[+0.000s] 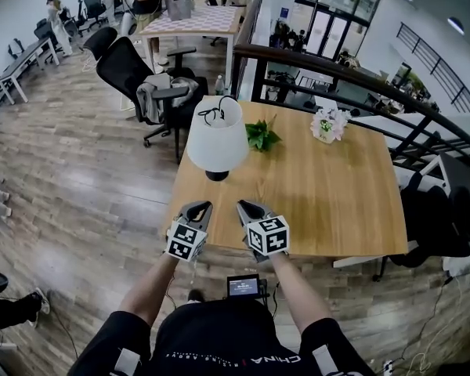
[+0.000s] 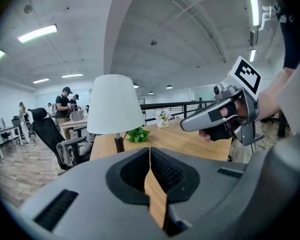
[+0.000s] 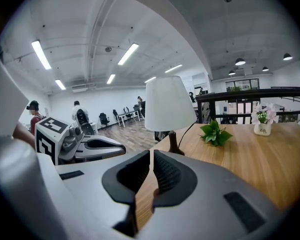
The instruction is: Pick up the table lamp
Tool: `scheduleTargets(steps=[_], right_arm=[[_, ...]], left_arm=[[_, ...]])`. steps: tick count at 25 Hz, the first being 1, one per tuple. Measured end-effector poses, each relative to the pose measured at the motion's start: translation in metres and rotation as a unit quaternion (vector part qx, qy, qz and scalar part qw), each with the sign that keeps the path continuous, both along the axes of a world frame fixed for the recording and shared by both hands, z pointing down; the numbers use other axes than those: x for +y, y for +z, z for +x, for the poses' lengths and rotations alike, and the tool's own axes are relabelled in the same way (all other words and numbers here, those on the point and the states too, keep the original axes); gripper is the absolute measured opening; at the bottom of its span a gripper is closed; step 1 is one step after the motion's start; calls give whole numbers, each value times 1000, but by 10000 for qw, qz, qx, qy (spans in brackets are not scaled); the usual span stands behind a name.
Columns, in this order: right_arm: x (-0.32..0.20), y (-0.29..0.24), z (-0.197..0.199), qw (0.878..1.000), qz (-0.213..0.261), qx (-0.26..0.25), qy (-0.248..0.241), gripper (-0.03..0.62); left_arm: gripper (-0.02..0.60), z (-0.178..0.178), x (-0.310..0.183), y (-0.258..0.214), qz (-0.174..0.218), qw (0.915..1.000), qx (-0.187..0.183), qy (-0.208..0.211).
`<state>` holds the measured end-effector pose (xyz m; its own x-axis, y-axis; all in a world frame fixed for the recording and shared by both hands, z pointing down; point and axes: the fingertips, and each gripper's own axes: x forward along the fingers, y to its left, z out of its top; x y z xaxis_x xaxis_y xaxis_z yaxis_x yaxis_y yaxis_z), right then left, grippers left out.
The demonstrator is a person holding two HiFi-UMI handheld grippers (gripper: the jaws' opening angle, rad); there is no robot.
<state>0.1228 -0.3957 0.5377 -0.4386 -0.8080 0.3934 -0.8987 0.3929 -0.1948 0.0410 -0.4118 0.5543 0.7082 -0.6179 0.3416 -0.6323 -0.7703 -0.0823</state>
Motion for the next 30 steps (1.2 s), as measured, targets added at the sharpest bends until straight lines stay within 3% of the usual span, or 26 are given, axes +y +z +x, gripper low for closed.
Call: scheduleTargets(steps=[10,13,16,23,30], right_arm=[[-21,6,17,9993,-26,-208,-293,46],[-32,11,14,9989,-68,-306,-352,46],[-50,20,11,9987,-115,-330,-369,46],[-97,46,3,9986,-122,-408,-309,46],[-122,62,2,9984,-131,-462,-300,46]], left_arm=[[24,1,-29,6,504,9952,-430,-715],[131,-1,-44,12,597,9931,-560,-841],[137,-3,-68,13,837,9897,-657,-960],[143,-15,-134,13,1779,9724,-967,-1158],[154,-17,-170,15,2286,9566,-1240,-1316]])
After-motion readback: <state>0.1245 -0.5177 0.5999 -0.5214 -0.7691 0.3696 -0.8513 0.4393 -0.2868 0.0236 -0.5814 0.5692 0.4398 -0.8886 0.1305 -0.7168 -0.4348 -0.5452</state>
